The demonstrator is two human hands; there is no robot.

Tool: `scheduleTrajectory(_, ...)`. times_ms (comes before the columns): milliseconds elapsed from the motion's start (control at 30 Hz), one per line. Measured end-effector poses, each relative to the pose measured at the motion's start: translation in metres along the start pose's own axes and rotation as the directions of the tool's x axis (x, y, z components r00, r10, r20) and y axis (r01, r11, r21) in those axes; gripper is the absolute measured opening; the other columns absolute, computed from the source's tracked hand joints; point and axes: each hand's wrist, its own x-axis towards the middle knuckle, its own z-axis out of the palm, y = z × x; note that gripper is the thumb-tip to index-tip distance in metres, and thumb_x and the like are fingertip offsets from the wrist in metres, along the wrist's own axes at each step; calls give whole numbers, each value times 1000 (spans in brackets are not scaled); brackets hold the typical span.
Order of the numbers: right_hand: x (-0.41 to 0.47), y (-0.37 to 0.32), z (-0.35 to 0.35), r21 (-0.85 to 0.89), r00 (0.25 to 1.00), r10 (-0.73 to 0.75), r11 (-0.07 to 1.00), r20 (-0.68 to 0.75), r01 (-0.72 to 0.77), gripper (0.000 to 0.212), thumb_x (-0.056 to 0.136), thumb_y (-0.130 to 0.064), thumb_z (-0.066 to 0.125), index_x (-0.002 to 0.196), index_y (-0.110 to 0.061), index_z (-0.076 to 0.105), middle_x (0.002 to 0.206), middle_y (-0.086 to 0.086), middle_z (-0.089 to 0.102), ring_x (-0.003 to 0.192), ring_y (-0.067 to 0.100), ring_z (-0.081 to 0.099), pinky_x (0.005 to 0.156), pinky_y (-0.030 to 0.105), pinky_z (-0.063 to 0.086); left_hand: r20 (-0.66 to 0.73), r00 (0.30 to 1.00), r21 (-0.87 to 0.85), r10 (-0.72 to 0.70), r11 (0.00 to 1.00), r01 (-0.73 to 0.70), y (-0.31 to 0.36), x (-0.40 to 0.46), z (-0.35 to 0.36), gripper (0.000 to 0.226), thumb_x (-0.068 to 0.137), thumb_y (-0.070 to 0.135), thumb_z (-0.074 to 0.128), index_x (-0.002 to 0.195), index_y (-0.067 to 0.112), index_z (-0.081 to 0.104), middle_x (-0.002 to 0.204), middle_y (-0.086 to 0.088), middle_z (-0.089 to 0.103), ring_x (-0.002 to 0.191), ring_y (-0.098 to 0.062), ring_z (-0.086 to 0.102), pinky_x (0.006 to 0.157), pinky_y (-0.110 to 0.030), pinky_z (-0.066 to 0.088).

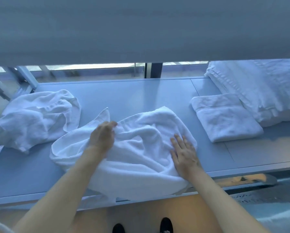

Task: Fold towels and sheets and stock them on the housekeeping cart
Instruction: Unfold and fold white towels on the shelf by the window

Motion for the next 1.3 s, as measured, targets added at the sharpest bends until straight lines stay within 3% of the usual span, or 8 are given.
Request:
scheduleTrajectory(200,-3,-5,-14,-99,997,49,994,-64,-55,51,92,-24,61,141,-12,57,156,10,46,143,35,42,110,51,37,-107,985,61,134,990,-128,3,-4,-16,36,88,5,72,122,14,69,121,-8,63,109,-36,58,81,-48,53)
scheduleTrajectory(300,18,-28,-23,-7,995,-61,998,-78,61,56,93,-36,54,145,-16,53,159,7,41,148,33,36,112,54,33,-182,965,91,188,981,-174,9,-29,-11,30,86,17,74,116,16,71,116,-5,66,104,-33,62,82,-46,51)
scheduleTrajectory(400,38,-56,-19,82,971,-217,974,100,209,69,98,-58,42,161,-37,23,171,-7,12,159,24,5,123,56,10,-87,994,149,61,988,-48,-2,-55,-3,41,89,39,71,127,23,67,132,-5,62,124,-32,57,100,-56,42)
scheduleTrajectory(500,49,-78,-3,30,931,-272,962,243,273,79,96,-71,39,161,-47,1,172,-9,1,159,26,-4,124,60,0,16,999,219,-45,975,40,-12,-79,5,54,91,57,60,139,32,58,148,-2,54,138,-26,45,109,-59,33)
scheduleTrajectory(800,54,-114,24,5,871,-420,901,254,433,79,93,-77,31,159,-51,-3,172,-10,2,159,26,-5,124,60,-2,32,947,307,-320,905,296,-6,-157,10,67,93,67,39,149,31,41,162,-1,34,144,-27,34,107,-56,33)
scheduleTrajectory(933,42,-109,28,50,831,-511,857,220,514,82,94,-74,38,160,-50,-3,172,-12,4,159,22,-4,126,58,-1,113,920,355,-375,880,315,2,-173,20,81,97,72,19,163,24,15,170,-7,17,156,-31,10,116,-65,17)
scheduleTrajectory(1133,17,-56,17,126,873,-463,885,154,448,91,94,-68,45,164,-34,-3,172,-13,2,159,11,-3,129,49,3,113,943,242,-314,929,281,-18,-131,20,87,99,71,21,165,15,11,172,-11,5,159,-29,1,127,-52,7)
scheduleTrajectory(1300,10,-30,1,120,951,-286,955,115,273,67,102,-58,32,162,-26,28,171,-6,14,158,16,10,127,47,13,147,956,175,-253,958,227,-33,-72,23,86,101,66,34,164,13,11,173,-10,4,159,-27,-1,128,-48,7)
